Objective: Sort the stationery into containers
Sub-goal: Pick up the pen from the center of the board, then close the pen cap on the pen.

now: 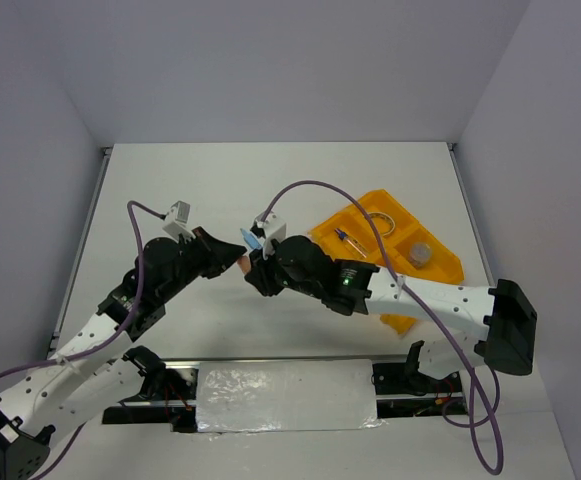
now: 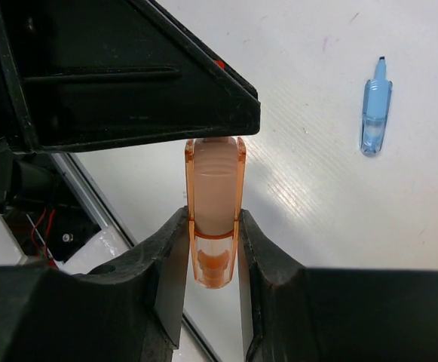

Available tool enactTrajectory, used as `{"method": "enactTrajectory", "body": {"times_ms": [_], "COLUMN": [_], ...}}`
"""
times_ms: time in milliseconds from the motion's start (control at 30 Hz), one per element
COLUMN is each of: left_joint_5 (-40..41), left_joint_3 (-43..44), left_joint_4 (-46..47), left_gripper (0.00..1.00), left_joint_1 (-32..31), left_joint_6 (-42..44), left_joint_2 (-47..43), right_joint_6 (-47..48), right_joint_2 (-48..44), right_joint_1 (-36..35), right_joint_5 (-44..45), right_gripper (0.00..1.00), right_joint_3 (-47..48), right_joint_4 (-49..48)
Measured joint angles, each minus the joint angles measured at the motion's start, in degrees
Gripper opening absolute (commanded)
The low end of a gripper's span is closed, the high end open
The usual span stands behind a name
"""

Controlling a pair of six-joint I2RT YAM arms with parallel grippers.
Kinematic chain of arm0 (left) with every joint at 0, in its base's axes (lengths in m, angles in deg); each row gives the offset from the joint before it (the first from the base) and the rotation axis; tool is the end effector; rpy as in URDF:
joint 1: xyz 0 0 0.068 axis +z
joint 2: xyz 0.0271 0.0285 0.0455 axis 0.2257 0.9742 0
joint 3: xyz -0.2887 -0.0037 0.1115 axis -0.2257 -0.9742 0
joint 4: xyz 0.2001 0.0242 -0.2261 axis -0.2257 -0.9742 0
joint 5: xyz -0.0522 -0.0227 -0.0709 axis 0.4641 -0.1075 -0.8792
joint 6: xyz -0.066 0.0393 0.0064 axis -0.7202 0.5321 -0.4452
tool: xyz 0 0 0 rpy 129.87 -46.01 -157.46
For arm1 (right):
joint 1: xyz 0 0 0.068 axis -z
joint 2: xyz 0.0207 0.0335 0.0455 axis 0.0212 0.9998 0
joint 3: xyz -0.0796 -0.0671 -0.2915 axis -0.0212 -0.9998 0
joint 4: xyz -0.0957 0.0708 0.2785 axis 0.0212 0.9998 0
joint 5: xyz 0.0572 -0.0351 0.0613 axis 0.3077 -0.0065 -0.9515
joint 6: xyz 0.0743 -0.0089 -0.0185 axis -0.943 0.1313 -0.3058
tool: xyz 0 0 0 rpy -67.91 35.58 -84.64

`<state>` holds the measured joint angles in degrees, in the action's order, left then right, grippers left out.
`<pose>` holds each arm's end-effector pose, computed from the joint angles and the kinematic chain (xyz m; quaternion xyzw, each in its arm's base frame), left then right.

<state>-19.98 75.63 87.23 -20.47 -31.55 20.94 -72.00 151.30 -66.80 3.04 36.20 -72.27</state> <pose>0.1919 -0.1259 0.3185 -0.1614 0.7467 -0.4549 0.4576 0.1618 0.3304 0.3182 -0.3011 0.7855 0.3041 0.4470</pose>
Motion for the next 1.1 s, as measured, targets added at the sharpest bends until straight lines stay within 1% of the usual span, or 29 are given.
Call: {"method": "enactTrajectory", "body": {"times_ms": [100,233,400,533,567,600,633,667,700,800,900,1000,1100], "left_joint_5": [0.7,1.7,1.6,0.2,-0.2,-0.7,-1.3,-2.2,-2.9,-1.7,-1.8,-2.7,-4.0], "left_joint_3": [0.1,1.7,4.4,5.1,5.2,5.2,5.2,5.2,5.2,4.8,2.8,-0.2,-2.7], "left_joint_4": [-0.5,-5.2,-10.5,-12.2,-12.3,-12.4,-12.4,-12.4,-12.0,-5.7,0.7,4.6,8.0], "left_gripper": [0.0,0.0,0.0,0.0,0.0,0.0,0.0,0.0,0.0,0.0,0.0,0.0,0.0], "left_joint_1": [0.0,0.1,2.1,3.5,3.7,4.0,4.4,4.6,4.9,7.1,7.6,7.6,7.6], "left_joint_6": [0.1,1.2,2.8,2.8,2.8,2.7,2.6,2.4,2.3,2.0,1.3,0.2,-1.1], "left_joint_2": [-0.2,-1.6,-3.3,-4.3,-4.4,-4.6,-4.8,-5.0,-5.1,-5.4,-6.7,-8.2,-8.8], "right_joint_6": [0.0,0.0,0.0,-0.3,-0.4,-0.4,-0.6,-0.7,-1.1,-1.7,-3.0,-5.6,-8.5], "right_joint_2": [0.4,1.4,1.8,1.1,0.8,0.5,0.2,-0.1,-0.5,-2.7,-5.0,-8.9,-13.0], "right_joint_1": [-0.7,-2.6,-4.4,-4.8,-4.8,-4.9,-4.9,-5.0,-5.0,-5.9,-6.3,-6.0,-4.9], "right_joint_5": [1.3,3.3,5.0,4.9,4.9,4.9,4.8,4.7,4.8,4.8,5.3,6.1,4.8], "right_gripper": [0.0,0.0,0.0,0.0,0.03,0.13,0.27,0.56,0.63,0.68,0.73,0.71,0.69], "right_joint_3": [0.0,0.0,-1.0,-2.6,-3.0,-3.3,-3.6,-3.7,-3.8,-4.8,-5.2,-5.8,-6.4], "right_joint_4": [-0.1,-1.4,-5.4,-9.0,-9.4,-9.8,-10.1,-10.3,-10.3,-5.5,-2.2,-1.9,-3.5]}}
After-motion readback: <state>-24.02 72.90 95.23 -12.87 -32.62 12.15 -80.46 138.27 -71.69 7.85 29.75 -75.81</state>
